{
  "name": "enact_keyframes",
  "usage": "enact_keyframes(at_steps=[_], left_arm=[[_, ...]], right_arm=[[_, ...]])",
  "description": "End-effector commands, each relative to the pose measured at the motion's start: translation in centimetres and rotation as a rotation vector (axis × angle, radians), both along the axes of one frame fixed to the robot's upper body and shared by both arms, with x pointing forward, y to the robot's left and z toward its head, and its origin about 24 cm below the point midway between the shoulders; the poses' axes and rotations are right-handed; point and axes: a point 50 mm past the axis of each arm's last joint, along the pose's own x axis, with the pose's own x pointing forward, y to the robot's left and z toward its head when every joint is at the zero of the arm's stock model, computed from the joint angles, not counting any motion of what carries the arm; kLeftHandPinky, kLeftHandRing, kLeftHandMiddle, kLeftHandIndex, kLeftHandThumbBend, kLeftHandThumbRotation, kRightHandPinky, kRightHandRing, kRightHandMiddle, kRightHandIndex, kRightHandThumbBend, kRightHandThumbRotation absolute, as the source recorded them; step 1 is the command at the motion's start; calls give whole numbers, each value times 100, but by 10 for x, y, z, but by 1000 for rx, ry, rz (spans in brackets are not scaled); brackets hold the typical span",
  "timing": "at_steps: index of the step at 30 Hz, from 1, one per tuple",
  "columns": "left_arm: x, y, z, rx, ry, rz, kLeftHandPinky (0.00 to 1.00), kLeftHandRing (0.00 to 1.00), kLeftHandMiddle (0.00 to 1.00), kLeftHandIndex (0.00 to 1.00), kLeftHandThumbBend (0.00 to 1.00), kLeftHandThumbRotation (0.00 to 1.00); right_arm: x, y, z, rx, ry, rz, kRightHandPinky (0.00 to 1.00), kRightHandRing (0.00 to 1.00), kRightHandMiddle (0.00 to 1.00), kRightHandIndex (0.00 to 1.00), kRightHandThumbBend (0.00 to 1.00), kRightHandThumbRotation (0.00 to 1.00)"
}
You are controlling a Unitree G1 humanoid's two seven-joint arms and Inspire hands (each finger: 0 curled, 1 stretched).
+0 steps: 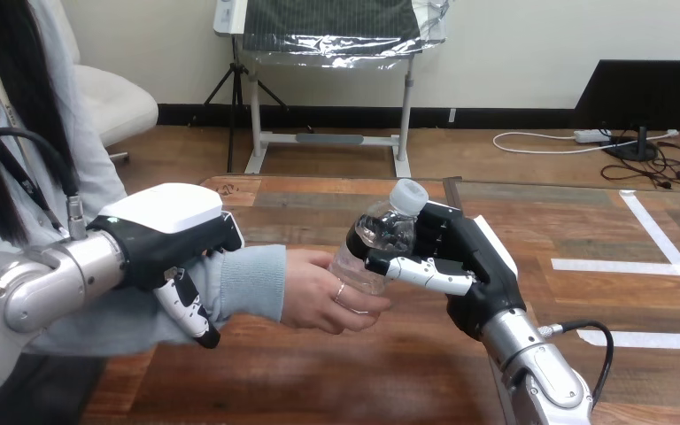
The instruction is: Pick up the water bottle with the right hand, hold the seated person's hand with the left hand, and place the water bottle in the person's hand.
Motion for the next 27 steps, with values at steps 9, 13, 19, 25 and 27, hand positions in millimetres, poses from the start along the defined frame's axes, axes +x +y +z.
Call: enact_keyframes(at_steps=[9, 13, 19, 25, 27], left_arm=[[16, -24, 50, -48, -190, -77, 20, 26, 32, 32, 84, 0], [16, -24, 49, -54, -192, -76, 19, 25, 32, 31, 84, 0], [17, -24, 47, -56, -192, -76, 19, 24, 31, 31, 84, 0], [17, -23, 45, -58, -185, -67, 18, 24, 31, 31, 84, 0], [16, -23, 45, -56, -184, -65, 18, 24, 31, 31, 83, 0]], right_arm=[[22, 26, 40, -2, -175, 53, 32, 38, 45, 46, 78, 0], [22, 27, 40, -6, -173, 49, 33, 38, 45, 46, 79, 0], [21, 26, 40, -9, -175, 39, 33, 38, 45, 46, 79, 0], [21, 26, 39, -8, -170, 30, 33, 38, 45, 46, 79, 0], [21, 26, 39, -8, -169, 26, 33, 38, 45, 46, 79, 0]])
